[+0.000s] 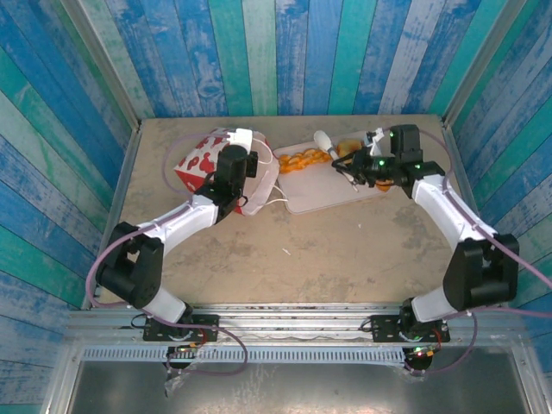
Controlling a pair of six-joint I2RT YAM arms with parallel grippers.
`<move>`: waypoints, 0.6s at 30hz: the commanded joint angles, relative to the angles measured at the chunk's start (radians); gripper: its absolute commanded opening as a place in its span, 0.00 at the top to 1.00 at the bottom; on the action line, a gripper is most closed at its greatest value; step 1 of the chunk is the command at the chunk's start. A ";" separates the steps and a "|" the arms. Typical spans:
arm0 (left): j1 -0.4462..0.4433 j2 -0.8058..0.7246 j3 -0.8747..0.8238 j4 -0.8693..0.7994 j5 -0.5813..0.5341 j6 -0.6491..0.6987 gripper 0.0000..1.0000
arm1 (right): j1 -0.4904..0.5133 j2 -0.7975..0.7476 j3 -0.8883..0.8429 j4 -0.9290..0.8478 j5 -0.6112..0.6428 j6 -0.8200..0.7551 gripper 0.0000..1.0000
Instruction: Take the fake bread out of the paper bag
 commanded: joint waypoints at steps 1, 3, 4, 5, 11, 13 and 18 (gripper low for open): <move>0.001 -0.069 -0.002 -0.007 0.016 0.037 1.00 | 0.051 -0.093 -0.030 -0.091 -0.028 -0.031 0.71; 0.001 -0.074 -0.004 -0.007 0.025 0.043 1.00 | 0.104 -0.133 -0.036 -0.118 -0.003 -0.026 0.70; 0.001 -0.076 -0.007 -0.005 0.030 0.048 1.00 | 0.134 -0.152 -0.039 -0.131 0.014 -0.021 0.70; 0.001 -0.078 -0.008 -0.002 0.036 0.053 1.00 | 0.161 -0.166 -0.043 -0.139 0.029 -0.018 0.70; 0.001 -0.080 0.001 -0.019 0.076 0.095 1.00 | 0.308 -0.159 -0.074 -0.117 0.082 0.031 0.69; 0.001 -0.089 -0.005 -0.019 0.096 0.103 1.00 | 0.349 -0.107 -0.060 -0.096 0.072 0.035 0.69; 0.001 -0.120 -0.028 -0.016 0.161 0.114 1.00 | 0.422 0.030 0.011 -0.031 0.054 0.046 0.69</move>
